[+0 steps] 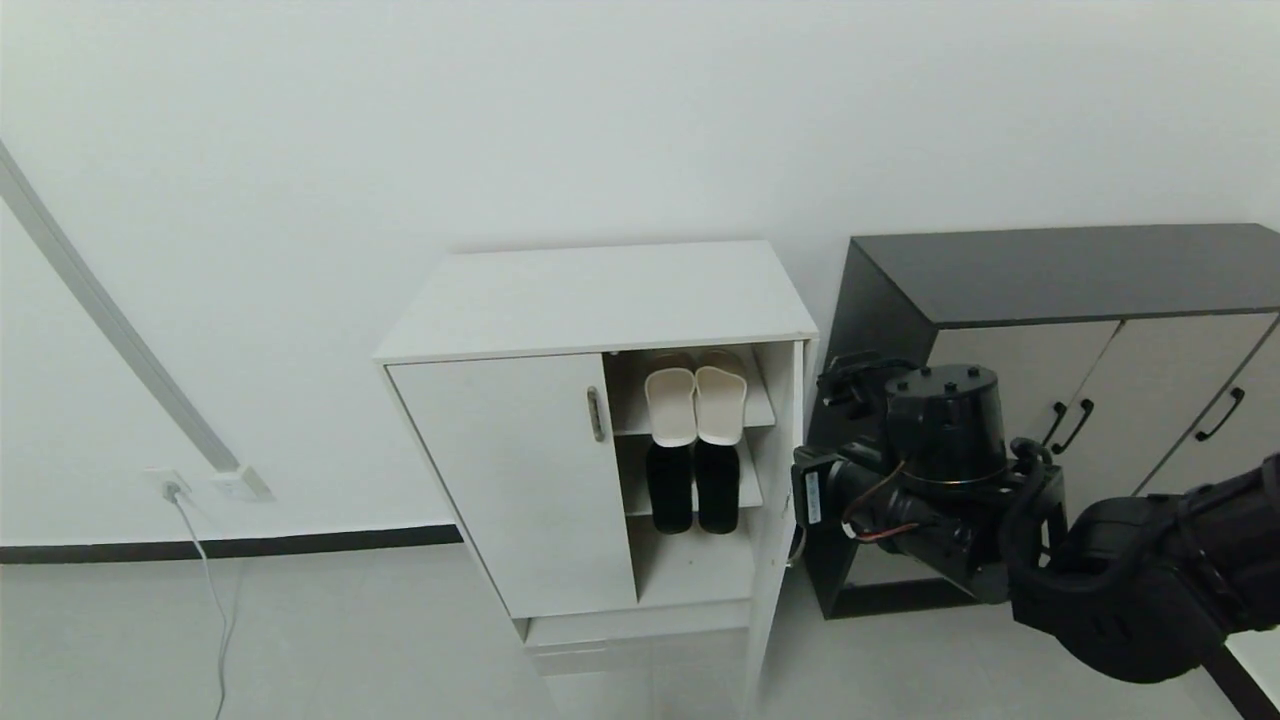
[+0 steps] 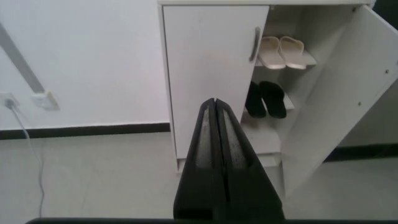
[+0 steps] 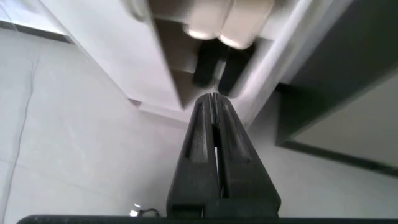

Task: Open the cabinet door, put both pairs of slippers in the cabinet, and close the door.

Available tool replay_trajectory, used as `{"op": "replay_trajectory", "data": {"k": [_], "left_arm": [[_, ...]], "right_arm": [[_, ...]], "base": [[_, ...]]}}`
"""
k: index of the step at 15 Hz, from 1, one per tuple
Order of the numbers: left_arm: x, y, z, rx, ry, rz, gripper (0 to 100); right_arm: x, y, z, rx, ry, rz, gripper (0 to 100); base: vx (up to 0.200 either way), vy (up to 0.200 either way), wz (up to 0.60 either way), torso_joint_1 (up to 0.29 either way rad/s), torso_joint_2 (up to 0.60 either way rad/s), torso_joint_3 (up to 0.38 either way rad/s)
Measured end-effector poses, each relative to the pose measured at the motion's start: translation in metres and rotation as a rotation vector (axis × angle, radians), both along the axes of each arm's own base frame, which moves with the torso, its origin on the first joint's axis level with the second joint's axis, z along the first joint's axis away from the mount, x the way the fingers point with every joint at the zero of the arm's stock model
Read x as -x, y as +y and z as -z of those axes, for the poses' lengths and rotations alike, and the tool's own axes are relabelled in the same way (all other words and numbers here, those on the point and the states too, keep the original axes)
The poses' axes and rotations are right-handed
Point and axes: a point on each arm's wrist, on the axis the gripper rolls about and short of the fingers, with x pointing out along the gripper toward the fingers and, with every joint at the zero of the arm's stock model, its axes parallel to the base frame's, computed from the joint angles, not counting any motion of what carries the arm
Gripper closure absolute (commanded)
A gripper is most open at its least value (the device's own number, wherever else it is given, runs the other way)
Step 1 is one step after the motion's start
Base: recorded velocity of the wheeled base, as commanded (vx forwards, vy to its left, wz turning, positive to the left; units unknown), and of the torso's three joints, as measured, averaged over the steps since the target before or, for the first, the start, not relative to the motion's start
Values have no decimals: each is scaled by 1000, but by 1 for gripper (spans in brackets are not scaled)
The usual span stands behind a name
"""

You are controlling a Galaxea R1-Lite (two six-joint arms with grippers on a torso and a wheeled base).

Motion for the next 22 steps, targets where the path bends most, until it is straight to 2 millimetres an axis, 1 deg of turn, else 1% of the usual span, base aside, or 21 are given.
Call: {"op": "replay_trajectory", "data": {"k": [2,3,4,7,9,11,17,19,22], "left_arm": [[0,0,0,0,0,1,100],[0,0,0,0,0,0,100],[0,0,0,0,0,0,100],[0,0,0,0,1,0,100],[0,0,0,0,1,1,100],[0,0,0,0,1,0,100],[0,0,0,0,0,0,100],[0,0,0,0,0,0,100],[0,0,0,0,0,0,100]], "right_arm": [[-1,-7,-2,15,-12,14,100],[-3,-13,-3,37,-17,29,100],[-5,-19,-2,50,-16,44,100],[-7,-29,4,86,0,62,100],[-6,-32,9,109,11,62,100],[-7,-32,13,116,20,59,100],[-19,-23,33,140,61,56,100],[-26,-19,39,123,73,50,100],[-42,-13,46,54,63,42,100]], "base": [[0,0,0,0,0,0],[0,0,0,0,0,0],[0,0,0,0,0,0],[0,0,0,0,0,0],[200,0,0,5,0,2],[200,0,0,-10,-2,9],[0,0,0,0,0,0],[0,0,0,0,0,0],[0,0,0,0,0,0]]}}
